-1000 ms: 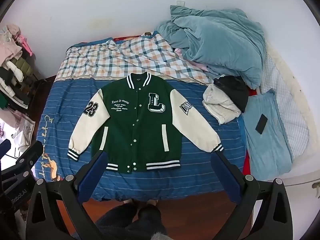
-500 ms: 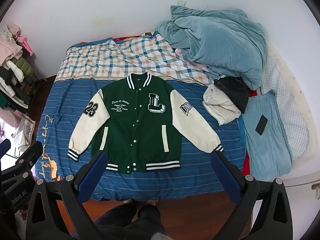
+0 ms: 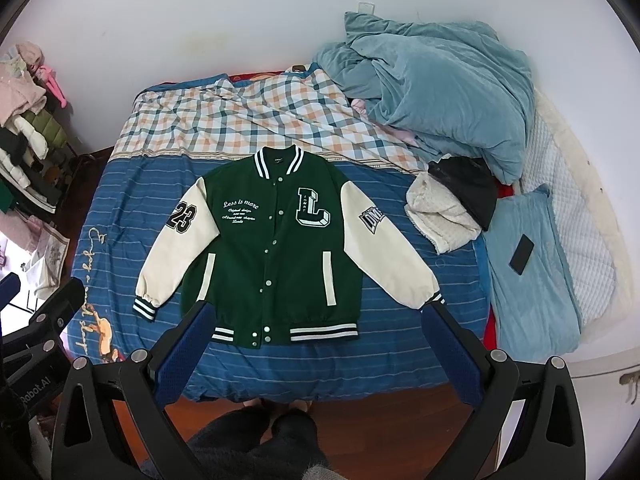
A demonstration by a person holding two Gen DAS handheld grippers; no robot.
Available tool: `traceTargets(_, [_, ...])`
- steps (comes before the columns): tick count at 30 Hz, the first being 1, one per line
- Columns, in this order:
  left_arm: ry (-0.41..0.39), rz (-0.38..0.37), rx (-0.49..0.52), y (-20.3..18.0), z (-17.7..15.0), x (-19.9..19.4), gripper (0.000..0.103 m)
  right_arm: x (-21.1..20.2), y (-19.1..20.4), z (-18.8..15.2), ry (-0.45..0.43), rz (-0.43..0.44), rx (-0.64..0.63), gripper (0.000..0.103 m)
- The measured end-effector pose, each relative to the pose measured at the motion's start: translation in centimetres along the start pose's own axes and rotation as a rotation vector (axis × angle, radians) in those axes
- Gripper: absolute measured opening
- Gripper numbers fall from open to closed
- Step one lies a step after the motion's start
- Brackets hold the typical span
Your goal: Fold large clothes
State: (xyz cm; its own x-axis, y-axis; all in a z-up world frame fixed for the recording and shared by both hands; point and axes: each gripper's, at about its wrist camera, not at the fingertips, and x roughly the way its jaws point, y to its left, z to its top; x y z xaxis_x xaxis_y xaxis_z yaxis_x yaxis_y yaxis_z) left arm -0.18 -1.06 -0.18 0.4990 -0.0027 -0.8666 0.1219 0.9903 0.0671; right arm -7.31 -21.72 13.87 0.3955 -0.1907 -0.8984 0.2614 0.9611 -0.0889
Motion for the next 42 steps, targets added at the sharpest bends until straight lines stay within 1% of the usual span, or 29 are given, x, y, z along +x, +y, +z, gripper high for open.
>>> traceTargets(4, [0.003, 0.001, 0.000, 0.2, 0.1, -0.1, 0.103, 0.0, -0.1, 0.1, -0.001, -0.001, -0.003, 0.103])
traceTargets(11, [0.000, -0.001, 0.006, -0.9, 0.1, -0.2, 0.103, -0.3, 0.5, 0.7, -0.003, -0.001, -0.006, 0.103])
traceTargets(12, [0.000, -0.002, 0.001, -0.2, 0.4, 0.0, 0.103, -0.3, 0.5, 0.7, -0.003, 0.000, -0.007, 0.103])
traceTargets(18, [-0.005, -0.004, 0.001, -0.9, 1.4, 0.1, 0.103, -0.4, 0.5, 1.0, -0.004, -0.005, -0.009, 0.103])
traceTargets(21, [-0.004, -0.007, 0.001, -0.5, 2.0, -0.2, 0.103, -0.5, 0.4, 1.2, -0.003, -0.002, -0.008, 0.103])
traceTargets(33, [-0.002, -0.017, -0.003, 0.3, 2.3, -0.8, 0.103, -0.6, 0.3, 1.3, -0.005, -0.002, -0.009, 0.103])
traceTargets(34, [-0.005, -0.016, -0.003, 0.4, 1.9, -0.9, 0.103, -0.6, 0.1, 1.2, -0.004, 0.000, -0.007, 0.103])
traceTargets(42, [-0.010, -0.015, 0.000, 0.4, 1.9, -1.1, 0.103, -0.7, 0.2, 1.2, -0.004, -0.001, -0.008, 0.103])
